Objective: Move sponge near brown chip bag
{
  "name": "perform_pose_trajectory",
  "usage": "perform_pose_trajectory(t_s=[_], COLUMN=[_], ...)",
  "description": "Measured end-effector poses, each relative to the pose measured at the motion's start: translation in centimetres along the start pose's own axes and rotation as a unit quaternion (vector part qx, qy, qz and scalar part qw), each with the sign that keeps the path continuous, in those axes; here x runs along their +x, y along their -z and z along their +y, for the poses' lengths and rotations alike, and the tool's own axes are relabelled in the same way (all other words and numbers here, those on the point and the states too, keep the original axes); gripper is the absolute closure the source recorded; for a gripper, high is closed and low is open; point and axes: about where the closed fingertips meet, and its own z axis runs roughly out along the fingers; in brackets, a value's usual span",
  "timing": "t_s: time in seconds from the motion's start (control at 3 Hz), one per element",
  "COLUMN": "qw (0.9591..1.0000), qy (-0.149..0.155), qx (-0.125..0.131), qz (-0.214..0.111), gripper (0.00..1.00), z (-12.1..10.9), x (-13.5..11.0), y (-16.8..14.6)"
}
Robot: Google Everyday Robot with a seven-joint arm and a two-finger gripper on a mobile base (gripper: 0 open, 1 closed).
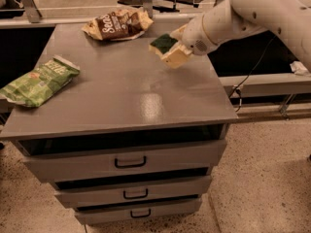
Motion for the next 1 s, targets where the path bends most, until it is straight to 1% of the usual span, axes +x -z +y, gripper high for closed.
perform_pose_trajectory(t_s=[0.33,0.67,1.0], qw=[0.9999,0.9998,0.9996], qy=[0.011,0.014,0.020], qx=[0.002,-0.015,-0.005], qz=[-0.003,-0.003,-0.022], gripper=[1.00,1.00,1.00], z=[-4.5,-7.4,-10.3], x=[-0.4,-0.6,-2.1], y=[-3.0,-7.1,-9.0])
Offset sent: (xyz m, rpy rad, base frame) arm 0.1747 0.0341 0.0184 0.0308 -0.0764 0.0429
